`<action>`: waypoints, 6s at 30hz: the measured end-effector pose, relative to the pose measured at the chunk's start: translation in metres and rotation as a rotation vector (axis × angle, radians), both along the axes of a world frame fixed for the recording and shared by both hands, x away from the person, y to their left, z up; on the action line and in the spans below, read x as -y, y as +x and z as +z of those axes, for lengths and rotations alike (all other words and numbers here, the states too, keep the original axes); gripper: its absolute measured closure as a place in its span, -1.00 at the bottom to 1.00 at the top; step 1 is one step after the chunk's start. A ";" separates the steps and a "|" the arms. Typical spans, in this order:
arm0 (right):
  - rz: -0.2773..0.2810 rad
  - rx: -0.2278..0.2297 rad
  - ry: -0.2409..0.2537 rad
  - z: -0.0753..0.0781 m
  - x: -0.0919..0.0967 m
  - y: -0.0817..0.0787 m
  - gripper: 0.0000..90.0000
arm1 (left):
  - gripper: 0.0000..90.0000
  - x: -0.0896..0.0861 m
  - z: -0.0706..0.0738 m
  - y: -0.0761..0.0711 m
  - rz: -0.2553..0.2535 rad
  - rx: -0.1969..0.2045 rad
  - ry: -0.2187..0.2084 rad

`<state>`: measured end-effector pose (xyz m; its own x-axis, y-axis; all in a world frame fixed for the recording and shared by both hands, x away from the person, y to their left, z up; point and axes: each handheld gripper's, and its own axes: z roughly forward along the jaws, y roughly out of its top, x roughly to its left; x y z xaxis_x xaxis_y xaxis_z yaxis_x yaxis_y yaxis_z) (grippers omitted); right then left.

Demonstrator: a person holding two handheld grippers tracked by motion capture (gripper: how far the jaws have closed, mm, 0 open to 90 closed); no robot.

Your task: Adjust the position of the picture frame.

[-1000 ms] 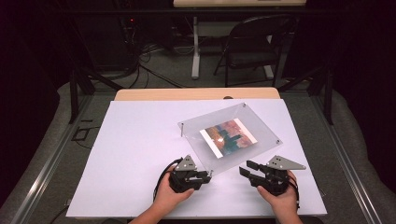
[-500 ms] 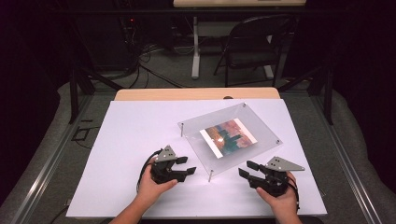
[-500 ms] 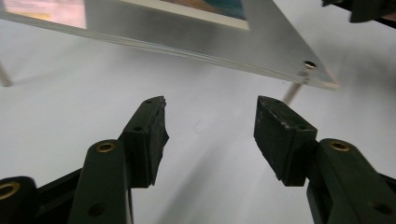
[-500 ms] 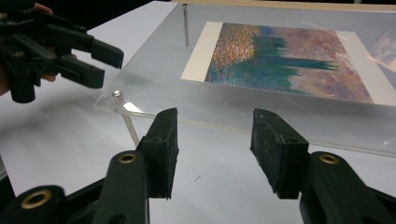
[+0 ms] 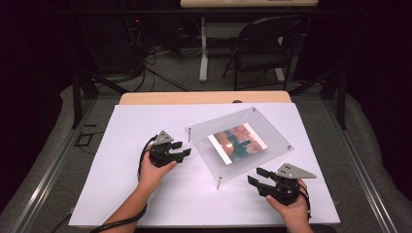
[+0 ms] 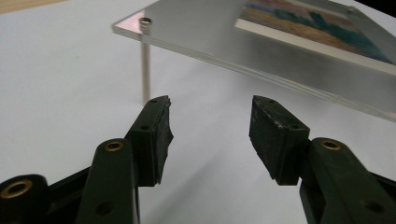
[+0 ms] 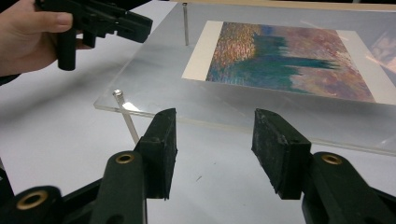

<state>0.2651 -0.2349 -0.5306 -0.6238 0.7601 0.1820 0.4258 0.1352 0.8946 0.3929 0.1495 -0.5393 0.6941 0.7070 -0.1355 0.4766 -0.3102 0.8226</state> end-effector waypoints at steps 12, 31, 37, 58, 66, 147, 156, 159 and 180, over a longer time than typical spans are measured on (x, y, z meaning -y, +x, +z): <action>0.013 -0.006 -0.002 -0.001 -0.003 0.000 0.15 | 0.26 0.008 -0.011 0.035 0.056 0.017 0.058; 0.044 -0.028 0.004 -0.004 -0.010 -0.009 0.21 | 0.85 0.022 -0.024 0.066 0.050 -0.035 0.037; 0.083 -0.053 -0.005 -0.008 -0.022 -0.011 0.24 | 0.84 0.022 -0.016 0.065 0.058 -0.056 0.028; 0.181 -0.073 0.016 -0.009 -0.059 -0.011 0.33 | 0.83 0.021 0.038 0.038 -0.010 -0.062 -0.013; 0.179 -0.072 0.016 -0.008 -0.063 -0.011 0.69 | 0.83 0.018 0.033 0.031 -0.019 -0.064 -0.030; -0.042 -0.142 -0.013 -0.019 -0.034 0.075 0.89 | 0.89 -0.026 0.000 -0.043 0.017 -0.130 -0.105; -0.033 -0.168 -0.033 -0.027 -0.036 0.076 0.88 | 0.88 -0.026 -0.006 -0.042 0.020 -0.140 -0.077; -0.031 -0.168 -0.030 -0.028 -0.036 0.076 0.88 | 0.88 -0.028 -0.006 -0.042 0.021 -0.140 -0.076; -0.012 -0.211 -0.053 -0.036 -0.035 0.075 0.79 | 0.84 -0.025 -0.016 -0.045 0.030 -0.156 -0.052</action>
